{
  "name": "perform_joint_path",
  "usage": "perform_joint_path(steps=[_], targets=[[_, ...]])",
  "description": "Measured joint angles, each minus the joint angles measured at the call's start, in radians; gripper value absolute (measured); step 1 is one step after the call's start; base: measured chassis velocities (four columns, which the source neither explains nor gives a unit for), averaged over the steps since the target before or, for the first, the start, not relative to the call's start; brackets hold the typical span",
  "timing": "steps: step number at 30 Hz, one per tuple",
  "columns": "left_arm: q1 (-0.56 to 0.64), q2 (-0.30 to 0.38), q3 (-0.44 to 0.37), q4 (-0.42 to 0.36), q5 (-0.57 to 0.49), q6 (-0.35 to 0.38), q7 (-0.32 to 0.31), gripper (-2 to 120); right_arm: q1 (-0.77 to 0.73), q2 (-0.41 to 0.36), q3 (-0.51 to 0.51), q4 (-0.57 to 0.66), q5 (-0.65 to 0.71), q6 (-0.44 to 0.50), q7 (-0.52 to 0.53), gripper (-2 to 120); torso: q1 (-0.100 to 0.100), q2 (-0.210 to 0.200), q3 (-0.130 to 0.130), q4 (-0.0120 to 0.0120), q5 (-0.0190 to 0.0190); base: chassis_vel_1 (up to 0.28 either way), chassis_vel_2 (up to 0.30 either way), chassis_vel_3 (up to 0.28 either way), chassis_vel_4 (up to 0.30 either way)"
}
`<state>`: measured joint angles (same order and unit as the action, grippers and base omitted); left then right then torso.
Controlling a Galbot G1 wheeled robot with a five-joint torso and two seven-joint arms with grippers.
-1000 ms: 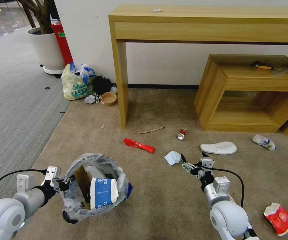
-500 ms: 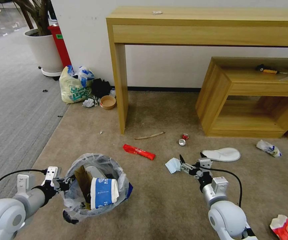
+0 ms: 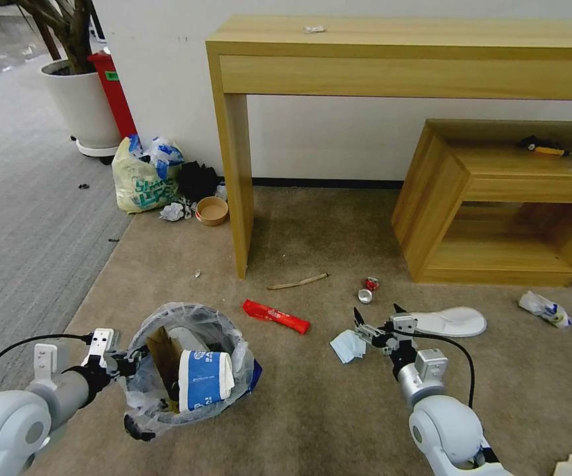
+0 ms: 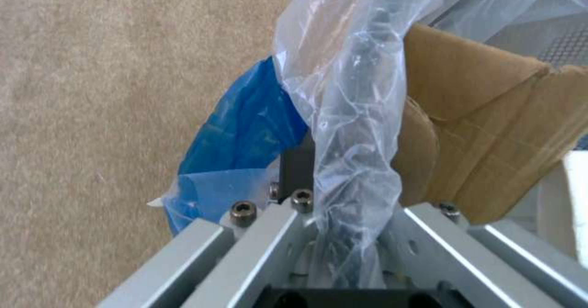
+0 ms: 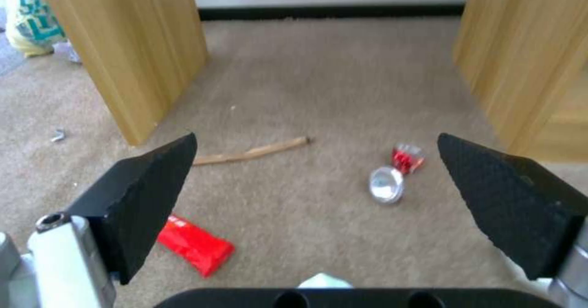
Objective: Pick up the trash bin and place the garbage on the floor into it.
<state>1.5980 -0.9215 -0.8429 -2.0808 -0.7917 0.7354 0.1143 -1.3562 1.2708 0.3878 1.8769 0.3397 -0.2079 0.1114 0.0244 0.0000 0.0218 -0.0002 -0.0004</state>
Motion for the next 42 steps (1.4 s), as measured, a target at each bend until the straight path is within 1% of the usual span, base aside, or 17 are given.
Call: perform_joint_path(steps=[1,9,10,14,15,18,19,22,29,33,35,36,37,38,39,41,42], targets=[[0.000,0.000,0.000,0.000,0.000,0.000,0.000,0,0.000,0.000,0.000,0.000,0.000,0.000,0.000,100,0.000,0.000,0.000,0.0000,0.0000,-0.049,0.071,0.053,-0.049],[-0.014,0.005,-0.003,0.014,-0.009,0.000,0.000,0,0.130,-0.021,-0.073,-0.210,0.036,-0.022,-0.041,100,0.000,0.000,0.000,0.0001,0.0000,-0.006,0.006,0.002,-0.003],[-0.014,0.005,-0.003,0.014,-0.009,0.000,0.000,0,0.130,-0.021,-0.073,-0.210,0.036,-0.022,-0.041,100,0.000,0.000,0.000,0.0001,0.0000,0.000,0.000,0.000,0.000],[-0.021,0.007,-0.003,0.015,-0.010,0.000,-0.002,0,0.226,-0.010,-0.145,-0.388,0.032,-0.040,-0.045,100,0.000,0.000,0.000,0.0001,0.0002,0.000,0.000,0.000,0.000],[-0.021,0.007,-0.003,0.015,-0.010,0.000,-0.002,0,0.226,-0.010,-0.145,-0.388,0.032,-0.040,-0.045,100,0.000,0.000,0.000,0.0001,0.0002,0.000,0.000,0.000,0.000],[-0.026,0.008,-0.002,0.013,-0.013,0.000,-0.005,0,0.298,0.014,-0.187,-0.511,0.028,-0.051,-0.044,100,0.000,0.000,0.000,0.0001,0.0002,0.000,0.000,0.000,0.000],[-0.026,0.008,-0.002,0.013,-0.013,0.000,-0.005,0,0.298,0.014,-0.187,-0.511,0.028,-0.051,-0.044,100,0.000,0.000,0.000,0.0001,0.0002,0.000,0.000,0.000,0.000],[-0.026,0.008,-0.002,0.009,-0.014,0.000,-0.008,0,0.348,0.028,-0.214,-0.601,0.041,-0.080,-0.028,100,0.000,0.000,0.000,0.0002,-0.0001,0.000,0.000,0.000,0.000],[-0.025,0.007,-0.002,0.006,-0.018,0.000,-0.013,0,0.377,0.043,-0.220,-0.667,0.100,-0.162,0.042,100,0.000,0.000,0.000,0.0001,0.0000,0.000,0.000,0.000,0.000],[-0.025,0.006,-0.002,0.006,-0.018,0.000,-0.014,0,0.385,0.045,-0.221,-0.700,0.111,-0.164,0.045,100,0.000,0.000,0.000,0.0001,0.0000,0.000,0.000,0.000,0.000],[-0.024,0.004,0.001,0.005,-0.016,0.000,-0.016,0,0.395,0.051,-0.219,-0.731,0.113,-0.157,0.038,93,0.000,0.000,0.000,0.0000,-0.0001,0.000,0.000,0.000,0.000],[-0.024,0.004,0.001,0.005,-0.016,0.000,-0.016,0,0.395,0.051,-0.219,-0.731,0.113,-0.157,0.038,93,0.000,0.000,0.000,0.0000,-0.0001,0.000,0.000,0.000,0.000],[-0.023,0.004,0.003,0.004,-0.015,0.000,-0.016,0,0.400,0.054,-0.219,-0.749,0.113,-0.149,0.035,87,0.000,0.000,0.000,0.0000,-0.0001,0.000,0.000,0.000,0.000],[-0.021,0.006,0.004,0.000,-0.015,0.000,-0.018,0,0.408,0.062,-0.217,-0.769,0.113,-0.130,0.032,74,0.000,0.000,0.000,0.0001,0.0000,0.000,0.000,0.000,0.000],[-0.021,0.006,0.004,0.000,-0.015,0.000,-0.018,0,0.408,0.062,-0.217,-0.769,0.113,-0.130,0.032,74,0.000,0.000,0.000,0.0001,0.0000,0.000,0.000,0.000,0.000],[-0.019,0.009,0.004,-0.003,-0.015,0.000,-0.020,0,0.408,0.063,-0.216,-0.771,0.113,-0.122,0.032,62,0.000,0.000,0.000,0.0000,0.0000,0.000,0.000,0.000,0.000],[-0.019,0.009,0.004,-0.003,-0.015,0.000,-0.020,0,0.408,0.063,-0.216,-0.771,0.113,-0.122,0.032,62,0.000,0.000,0.000,0.0000,0.0000,0.000,0.000,0.000,0.000]])
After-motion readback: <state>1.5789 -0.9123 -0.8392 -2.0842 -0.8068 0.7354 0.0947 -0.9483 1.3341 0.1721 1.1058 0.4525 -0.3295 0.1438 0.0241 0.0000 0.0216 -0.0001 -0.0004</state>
